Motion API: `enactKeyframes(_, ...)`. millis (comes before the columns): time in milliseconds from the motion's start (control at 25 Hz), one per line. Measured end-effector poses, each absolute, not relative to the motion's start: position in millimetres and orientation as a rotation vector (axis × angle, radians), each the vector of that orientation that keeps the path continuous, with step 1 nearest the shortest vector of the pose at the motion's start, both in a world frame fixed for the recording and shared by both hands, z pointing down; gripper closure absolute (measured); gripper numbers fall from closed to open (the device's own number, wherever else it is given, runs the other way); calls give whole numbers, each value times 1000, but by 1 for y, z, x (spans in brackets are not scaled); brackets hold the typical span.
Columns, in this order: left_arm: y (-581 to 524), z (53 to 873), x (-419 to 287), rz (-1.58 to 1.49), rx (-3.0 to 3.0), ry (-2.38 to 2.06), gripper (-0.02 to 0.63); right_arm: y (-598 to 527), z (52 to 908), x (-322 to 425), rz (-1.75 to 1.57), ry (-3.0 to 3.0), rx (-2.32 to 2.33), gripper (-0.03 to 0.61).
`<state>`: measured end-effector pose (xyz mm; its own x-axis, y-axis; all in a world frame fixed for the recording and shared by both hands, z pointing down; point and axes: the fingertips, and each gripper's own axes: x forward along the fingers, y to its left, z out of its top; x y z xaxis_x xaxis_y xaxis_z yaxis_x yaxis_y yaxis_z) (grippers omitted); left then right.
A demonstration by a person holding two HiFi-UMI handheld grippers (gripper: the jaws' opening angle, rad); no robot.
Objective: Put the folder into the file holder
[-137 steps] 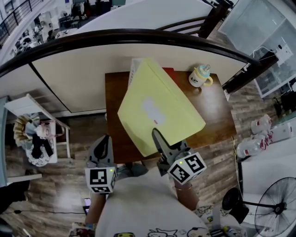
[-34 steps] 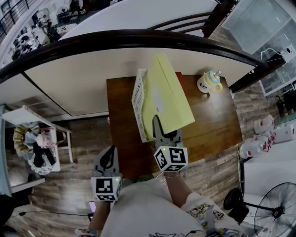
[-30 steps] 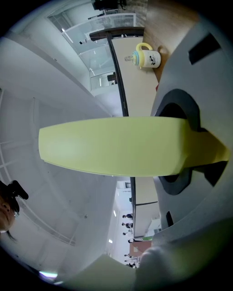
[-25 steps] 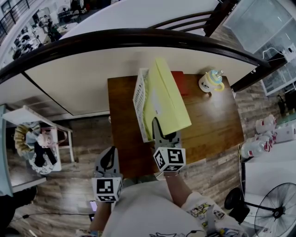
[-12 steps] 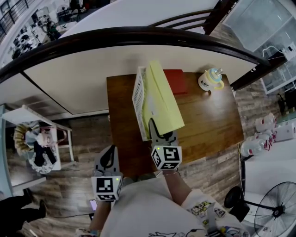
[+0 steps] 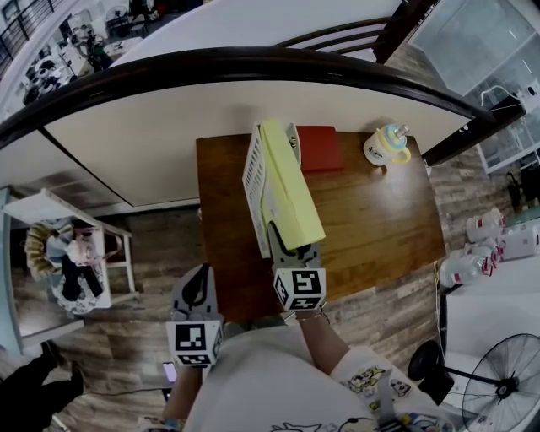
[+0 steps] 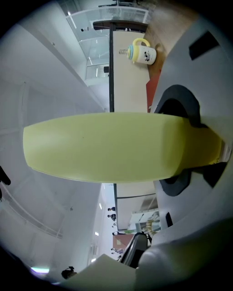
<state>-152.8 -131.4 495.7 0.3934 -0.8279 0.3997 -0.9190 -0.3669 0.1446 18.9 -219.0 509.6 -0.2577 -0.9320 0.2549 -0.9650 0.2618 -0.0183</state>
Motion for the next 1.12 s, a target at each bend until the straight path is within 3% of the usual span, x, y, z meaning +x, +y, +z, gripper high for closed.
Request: enactKeyframes(1120,-125,493,-142,368,2316,-1537,607,-210,516,23,352,-2425,1692,322)
